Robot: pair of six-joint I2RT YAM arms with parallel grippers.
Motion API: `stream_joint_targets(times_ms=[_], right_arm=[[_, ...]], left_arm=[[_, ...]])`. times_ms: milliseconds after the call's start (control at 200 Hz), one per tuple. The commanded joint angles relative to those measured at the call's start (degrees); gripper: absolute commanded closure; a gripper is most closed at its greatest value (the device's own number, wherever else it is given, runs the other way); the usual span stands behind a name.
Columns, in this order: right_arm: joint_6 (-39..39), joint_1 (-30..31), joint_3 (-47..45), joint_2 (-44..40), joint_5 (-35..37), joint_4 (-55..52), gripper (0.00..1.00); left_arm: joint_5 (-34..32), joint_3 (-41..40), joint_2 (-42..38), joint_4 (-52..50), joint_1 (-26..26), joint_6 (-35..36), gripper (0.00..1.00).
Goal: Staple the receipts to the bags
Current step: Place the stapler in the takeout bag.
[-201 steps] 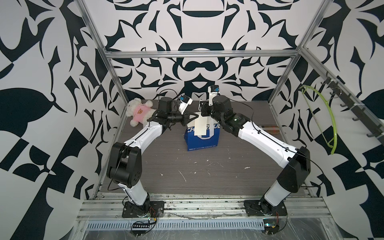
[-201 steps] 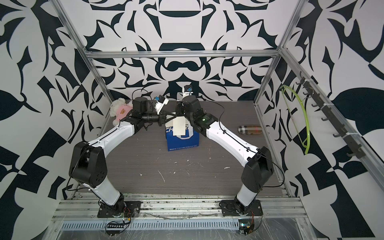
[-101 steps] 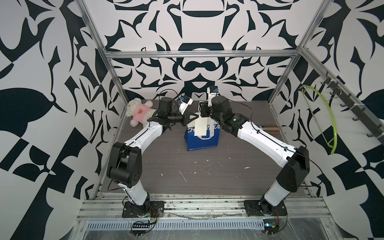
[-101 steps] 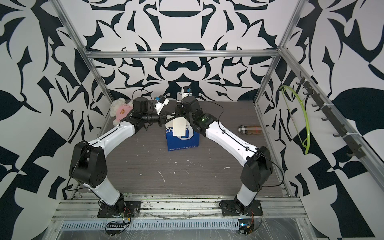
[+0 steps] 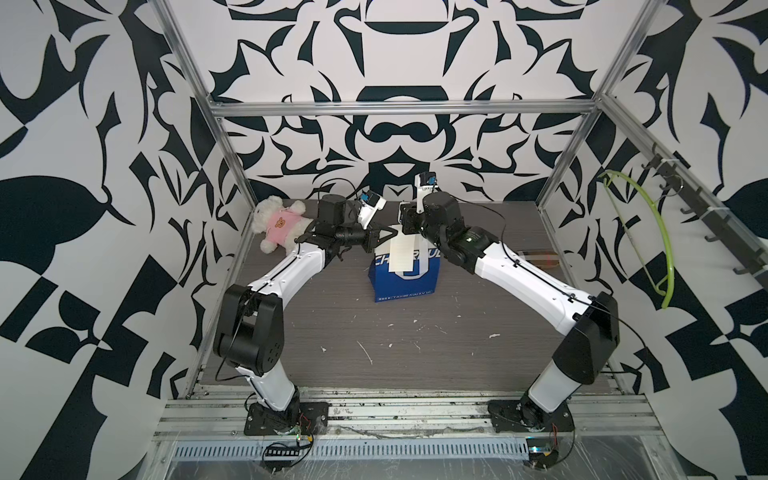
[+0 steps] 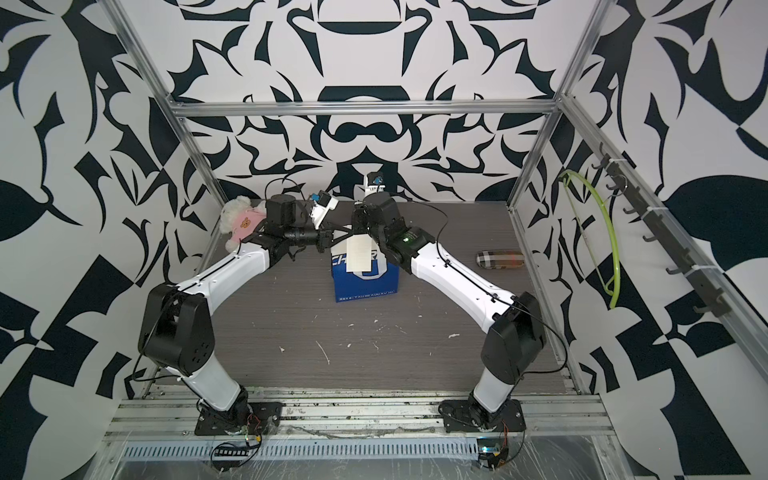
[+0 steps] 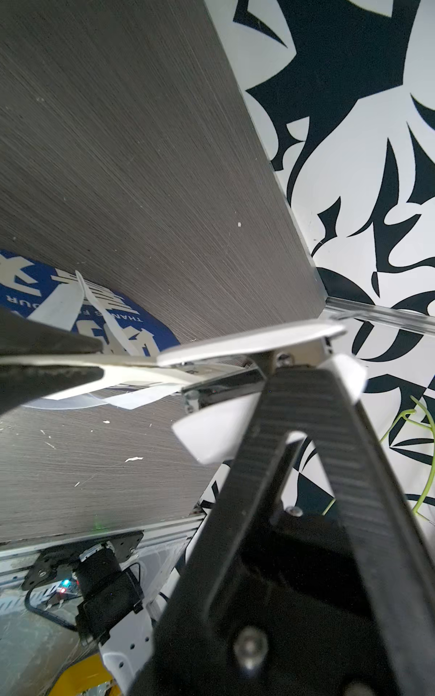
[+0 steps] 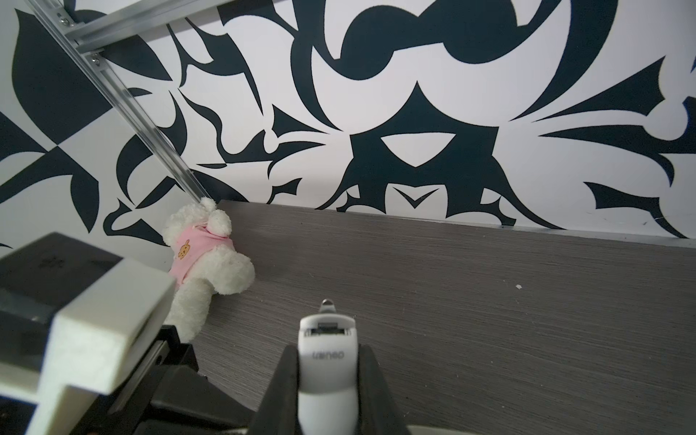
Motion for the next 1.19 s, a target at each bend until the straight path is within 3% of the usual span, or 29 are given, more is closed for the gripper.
stream_joint_targets(times_ms=[0,575,1190], right_arm=[[-0.89,0.35,1.59,-1.61,0.12,0.22,1.00],[-1.50,0.38,0.91,-0.95,2.03,2.10,1.00],[-0.82,0.47,-1.31,-2.84,-1.33,-0.82,1.00]], left_arm=[[-0.06,-0.38,0.23,0.05,-0.03,0.19,1.00],[1.50,-0.63,0.25,0.78,-0.03,-0.25,1.00],[-0.45,0.23,0.74,0.67,-0.03,-0.78,1.00]])
